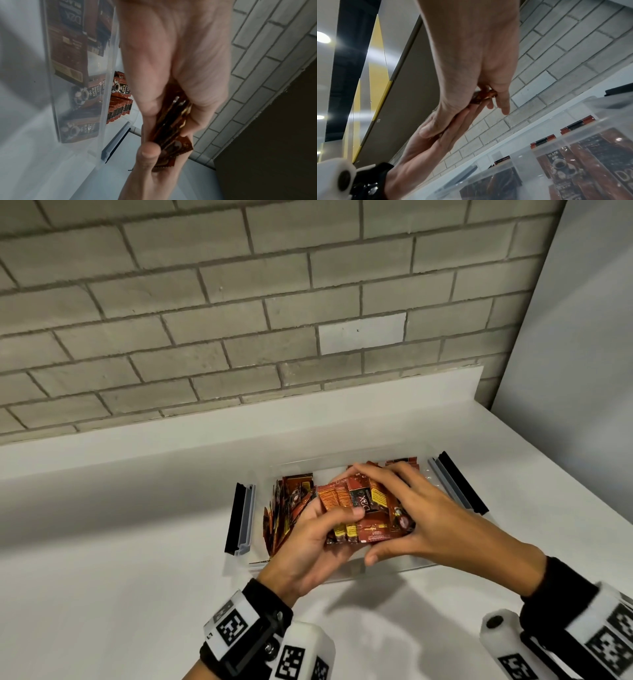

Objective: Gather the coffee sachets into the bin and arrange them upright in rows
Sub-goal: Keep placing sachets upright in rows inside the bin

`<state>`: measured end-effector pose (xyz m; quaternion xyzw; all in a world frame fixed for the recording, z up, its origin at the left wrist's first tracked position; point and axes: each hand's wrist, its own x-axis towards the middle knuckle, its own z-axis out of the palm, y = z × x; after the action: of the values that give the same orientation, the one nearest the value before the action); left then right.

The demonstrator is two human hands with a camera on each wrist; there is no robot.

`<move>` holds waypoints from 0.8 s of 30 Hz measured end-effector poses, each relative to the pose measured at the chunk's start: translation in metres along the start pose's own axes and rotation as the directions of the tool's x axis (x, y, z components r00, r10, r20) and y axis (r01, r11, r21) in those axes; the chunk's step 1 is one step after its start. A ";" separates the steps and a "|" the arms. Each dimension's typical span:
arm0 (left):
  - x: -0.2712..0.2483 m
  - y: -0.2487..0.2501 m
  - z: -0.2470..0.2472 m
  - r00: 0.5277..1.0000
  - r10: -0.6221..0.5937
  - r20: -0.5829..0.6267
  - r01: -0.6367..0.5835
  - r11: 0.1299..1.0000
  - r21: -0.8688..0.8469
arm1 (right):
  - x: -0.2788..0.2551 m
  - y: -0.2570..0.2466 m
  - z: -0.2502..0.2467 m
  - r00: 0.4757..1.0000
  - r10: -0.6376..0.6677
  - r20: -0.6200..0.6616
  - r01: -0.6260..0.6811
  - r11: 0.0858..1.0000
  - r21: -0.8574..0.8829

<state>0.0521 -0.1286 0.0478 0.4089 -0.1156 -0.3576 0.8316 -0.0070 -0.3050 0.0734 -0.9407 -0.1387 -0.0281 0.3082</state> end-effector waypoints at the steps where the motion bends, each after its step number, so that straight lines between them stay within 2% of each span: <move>1: 0.000 0.000 -0.001 1.000 0.005 -0.015 -0.005 1.000 0.016 | -0.001 0.001 0.000 1.000 0.003 -0.006 -0.003 1.000 0.018; 4: 0.000 0.001 0.000 0.999 0.014 -0.040 -0.012 0.999 0.049 | -0.003 0.003 0.000 0.999 -0.033 -0.014 0.033 0.999 0.018; 11: 0.002 0.000 -0.001 0.999 0.001 -0.038 0.002 0.997 0.082 | 0.000 0.010 0.001 0.994 -0.107 -0.029 0.102 0.984 -0.145; 16: 0.003 -0.001 -0.001 0.998 0.001 -0.065 0.009 0.990 0.142 | -0.001 0.006 -0.002 0.992 -0.112 0.063 0.125 0.957 -0.261; 19: 0.005 0.000 -0.001 0.995 0.025 -0.094 -0.010 0.988 0.153 | -0.002 0.009 -0.003 0.987 -0.053 0.149 0.098 0.944 -0.315; 24: 0.014 0.007 -0.008 0.984 0.070 -0.162 -0.040 0.983 0.180 | -0.005 0.019 0.001 0.989 -0.078 0.123 0.114 0.943 -0.313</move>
<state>0.0697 -0.1300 0.0466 0.5062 -0.0879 -0.2870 0.8085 -0.0063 -0.3207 0.0609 -0.9704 -0.1948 -0.0137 0.1421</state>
